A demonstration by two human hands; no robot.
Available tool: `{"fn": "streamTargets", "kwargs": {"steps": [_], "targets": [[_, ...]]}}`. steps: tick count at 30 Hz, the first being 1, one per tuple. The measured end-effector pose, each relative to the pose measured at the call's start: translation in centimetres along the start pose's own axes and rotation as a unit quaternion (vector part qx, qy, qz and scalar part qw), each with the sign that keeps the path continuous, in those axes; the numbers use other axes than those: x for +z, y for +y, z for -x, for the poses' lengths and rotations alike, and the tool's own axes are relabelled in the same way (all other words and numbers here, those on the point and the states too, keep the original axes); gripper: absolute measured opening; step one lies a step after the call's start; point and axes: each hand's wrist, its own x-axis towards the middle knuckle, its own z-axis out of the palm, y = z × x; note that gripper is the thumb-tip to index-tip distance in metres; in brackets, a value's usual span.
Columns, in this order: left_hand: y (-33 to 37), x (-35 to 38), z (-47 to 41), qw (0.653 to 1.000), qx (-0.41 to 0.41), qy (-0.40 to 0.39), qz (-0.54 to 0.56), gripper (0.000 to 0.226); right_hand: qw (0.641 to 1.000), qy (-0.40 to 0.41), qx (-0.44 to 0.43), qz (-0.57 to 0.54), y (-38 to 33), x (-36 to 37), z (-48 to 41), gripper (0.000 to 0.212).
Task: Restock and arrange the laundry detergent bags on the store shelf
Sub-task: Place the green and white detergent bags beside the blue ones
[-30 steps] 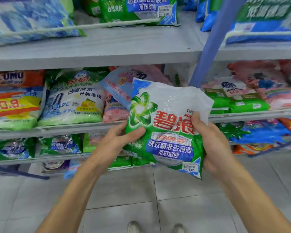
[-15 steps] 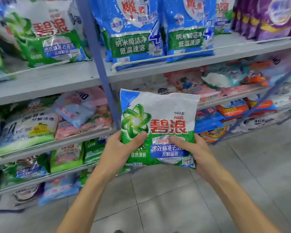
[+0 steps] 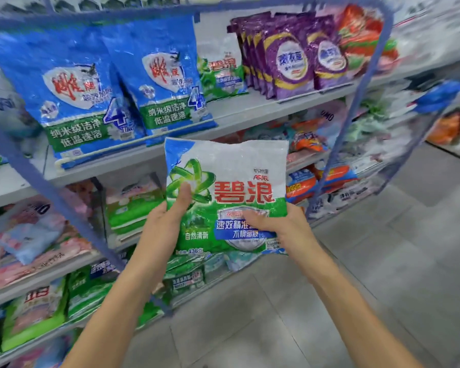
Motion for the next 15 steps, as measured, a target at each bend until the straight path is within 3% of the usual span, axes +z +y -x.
{"fn": "streamTargets", "kwargs": {"steps": [2, 3, 7, 12, 15], "targets": [[0.4, 1.1, -1.5, 1.000, 0.000, -0.011, 0.013, 0.126, 1.000, 0.002, -0.012, -0.008, -0.3, -1.5, -1.0, 0.022], [0.7, 1.7, -2.1, 0.999, -0.003, -0.021, 0.029, 0.124, 1.000, 0.002, -0.014, -0.008, -0.6, -2.2, -1.5, 0.022], [2.9, 4.6, -5.0, 0.992, -0.007, -0.062, 0.107, 0.082, 0.999, 0.019, -0.016, -0.045, -2.2, -4.9, -4.7, 0.016], [6.5, 8.6, -9.7, 0.983, -0.014, -0.074, 0.166, 0.064, 0.996, 0.039, -0.021, -0.078, -5.0, -8.0, -10.6, 0.025], [8.3, 10.9, -13.1, 0.980, -0.019, -0.067, 0.186, 0.042, 0.996, 0.037, -0.029, -0.073, -6.9, -9.9, -14.4, 0.017]]}}
